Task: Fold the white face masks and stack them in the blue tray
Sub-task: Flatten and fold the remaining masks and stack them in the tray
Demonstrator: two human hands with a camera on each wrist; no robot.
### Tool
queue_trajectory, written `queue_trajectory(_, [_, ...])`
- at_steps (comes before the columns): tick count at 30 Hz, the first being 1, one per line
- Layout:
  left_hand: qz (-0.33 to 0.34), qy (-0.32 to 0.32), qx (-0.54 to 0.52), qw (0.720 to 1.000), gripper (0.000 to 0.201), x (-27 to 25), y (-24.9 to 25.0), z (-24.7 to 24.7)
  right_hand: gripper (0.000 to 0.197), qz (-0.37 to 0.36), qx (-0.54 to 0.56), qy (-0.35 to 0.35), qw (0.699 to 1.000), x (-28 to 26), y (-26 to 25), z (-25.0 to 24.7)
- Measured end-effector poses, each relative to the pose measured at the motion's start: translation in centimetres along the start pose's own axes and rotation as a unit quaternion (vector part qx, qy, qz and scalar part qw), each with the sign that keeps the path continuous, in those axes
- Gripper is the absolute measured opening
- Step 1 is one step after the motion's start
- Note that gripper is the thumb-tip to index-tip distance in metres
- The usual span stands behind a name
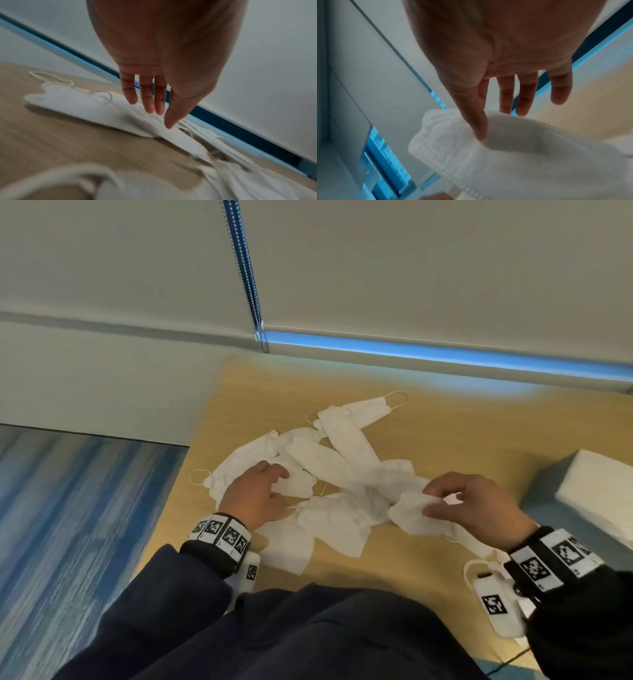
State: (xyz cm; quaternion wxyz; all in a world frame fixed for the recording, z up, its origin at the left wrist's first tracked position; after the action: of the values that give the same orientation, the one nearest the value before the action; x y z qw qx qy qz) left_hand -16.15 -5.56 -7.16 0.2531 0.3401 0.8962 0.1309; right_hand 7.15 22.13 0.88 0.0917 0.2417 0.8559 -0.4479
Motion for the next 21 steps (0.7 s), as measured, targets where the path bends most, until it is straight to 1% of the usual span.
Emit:
queue_trajectory(2, [-0.020, 0.028, 0.019, 0.999, 0.040, 1.2, -1.3, -1.5, 0.021, -0.032, 0.027, 0.045, 0.998, -0.3, -1.9, -1.6])
queue_trajectory(3, [-0.024, 0.025, 0.044, 0.998, 0.042, 1.7, -1.8, -1.9, 0.023, -0.045, 0.049, 0.063, 0.996, -0.4, -2.6, -2.0])
queue_trajectory(5, [-0.024, 0.004, 0.083, 0.996, 0.051, 2.6, -2.3, -2.3, 0.030, -0.057, 0.131, 0.097, 0.985, -0.7, -3.3, -2.4])
queue_trajectory(7, [-0.018, -0.015, 0.124, 0.992, 0.064, 3.2, -2.4, -2.6, 0.036, -0.048, 0.227, 0.102, 0.967, -0.9, -3.0, -1.9])
queue_trajectory(8, [-0.015, -0.026, 0.155, 0.987, 0.067, 3.5, -2.2, -2.8, 0.036, -0.034, 0.268, 0.085, 0.959, -0.9, -2.7, -1.2])
queue_trajectory(10, [-0.002, -0.036, 0.198, 0.980, 0.059, 3.7, -1.5, -3.3, 0.040, 0.012, 0.339, 0.040, 0.940, -0.8, -2.0, 0.5])
queue_trajectory(12, [0.025, -0.019, 0.200, 0.979, 0.040, 3.4, -0.5, -4.4, 0.047, 0.058, 0.373, 0.034, 0.925, -0.7, -1.4, 1.7])
queue_trajectory(14, [0.041, 0.007, 0.132, 0.990, 0.023, 2.8, 0.4, -5.6, 0.039, 0.077, 0.393, 0.060, 0.914, -0.5, -0.8, 2.4])
queue_trajectory(16, [0.056, 0.012, 0.057, 0.997, 0.017, 2.2, 1.1, -6.1, 0.021, 0.085, 0.405, 0.099, 0.905, -0.1, -0.2, 2.8])
queue_trajectory(17, [0.063, 0.017, 0.026, 0.998, 0.015, 1.9, 1.5, -6.4, 0.019, 0.085, 0.417, 0.112, 0.898, 0.1, 0.1, 3.0])
queue_trajectory(19, [0.083, 0.062, -0.068, 0.992, 0.012, 1.3, 2.2, -7.0, 0.048, 0.082, 0.437, 0.134, 0.886, 0.8, 0.8, 3.3])
queue_trajectory(20, [0.096, 0.091, -0.115, 0.984, 0.012, 0.8, 2.7, -7.3, 0.059, 0.089, 0.444, 0.142, 0.880, 1.1, 1.0, 3.5])
queue_trajectory(21, [0.109, 0.123, -0.153, 0.974, 0.016, 0.4, 3.3, -7.6, 0.064, 0.098, 0.456, 0.142, 0.873, 1.3, 1.2, 3.7])
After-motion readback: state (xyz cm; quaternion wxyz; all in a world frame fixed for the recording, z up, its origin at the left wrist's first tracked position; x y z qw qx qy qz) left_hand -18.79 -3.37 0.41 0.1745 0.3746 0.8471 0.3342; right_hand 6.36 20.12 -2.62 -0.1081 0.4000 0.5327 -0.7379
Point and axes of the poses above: each hand's wrist, its own x-axis towards the middle knuckle, its own z-axis out of the palm, y = z × x, the point moved 7 cm from there along x, towards the middle knuckle, and after that the axes turned 5 degrees about -y, right-handed, at the moved point
